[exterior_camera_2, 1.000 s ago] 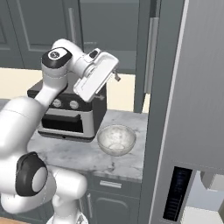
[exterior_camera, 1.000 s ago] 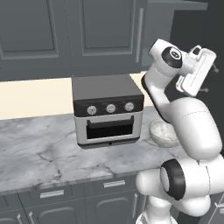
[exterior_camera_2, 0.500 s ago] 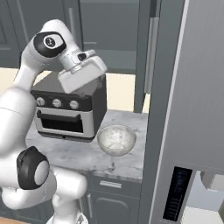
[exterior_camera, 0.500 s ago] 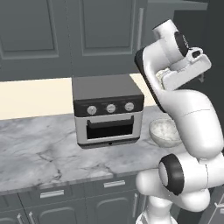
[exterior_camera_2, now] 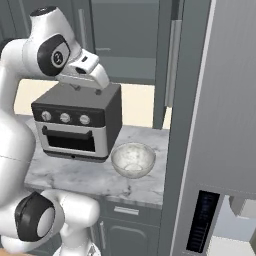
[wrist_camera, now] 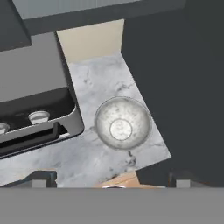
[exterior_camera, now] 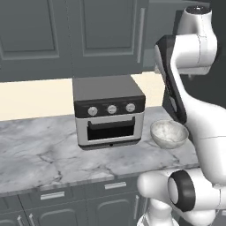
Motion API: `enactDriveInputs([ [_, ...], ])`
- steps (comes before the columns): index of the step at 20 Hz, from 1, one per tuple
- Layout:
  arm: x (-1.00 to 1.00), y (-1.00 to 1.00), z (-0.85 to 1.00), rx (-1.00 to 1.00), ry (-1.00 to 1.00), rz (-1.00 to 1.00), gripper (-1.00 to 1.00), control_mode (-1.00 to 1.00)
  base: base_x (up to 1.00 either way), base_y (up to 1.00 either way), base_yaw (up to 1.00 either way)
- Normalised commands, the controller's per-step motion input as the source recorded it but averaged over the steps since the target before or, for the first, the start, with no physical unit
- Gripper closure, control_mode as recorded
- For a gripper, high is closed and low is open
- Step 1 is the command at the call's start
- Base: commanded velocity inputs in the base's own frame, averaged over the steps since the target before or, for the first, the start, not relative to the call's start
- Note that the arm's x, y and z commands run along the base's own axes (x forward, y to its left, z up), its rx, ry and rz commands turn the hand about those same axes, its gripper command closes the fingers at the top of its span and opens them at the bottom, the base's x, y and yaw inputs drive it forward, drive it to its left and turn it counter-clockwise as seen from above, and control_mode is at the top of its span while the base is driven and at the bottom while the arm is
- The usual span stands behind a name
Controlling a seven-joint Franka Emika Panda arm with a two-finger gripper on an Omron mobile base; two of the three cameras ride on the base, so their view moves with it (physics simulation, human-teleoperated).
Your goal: Open the cabinet and setup a tea strainer by placing it in the bowl upright.
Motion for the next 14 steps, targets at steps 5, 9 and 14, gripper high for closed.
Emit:
enactDriveInputs([
  [5, 0.33, 0.18, 0.46, 0.0, -0.48, 0.2, -1.0, -1.0, 0.0, 0.0, 0.0],
  [9, 0.23, 0.28, 0.69, 0.0, -0.37, 0.35, -1.0, -1.0, 0.0, 0.0, 0.0],
  [14, 0.15, 0.43, 0.48, -0.05, -0.32, 0.18, -1.0, -1.0, 0.0, 0.0, 0.0],
])
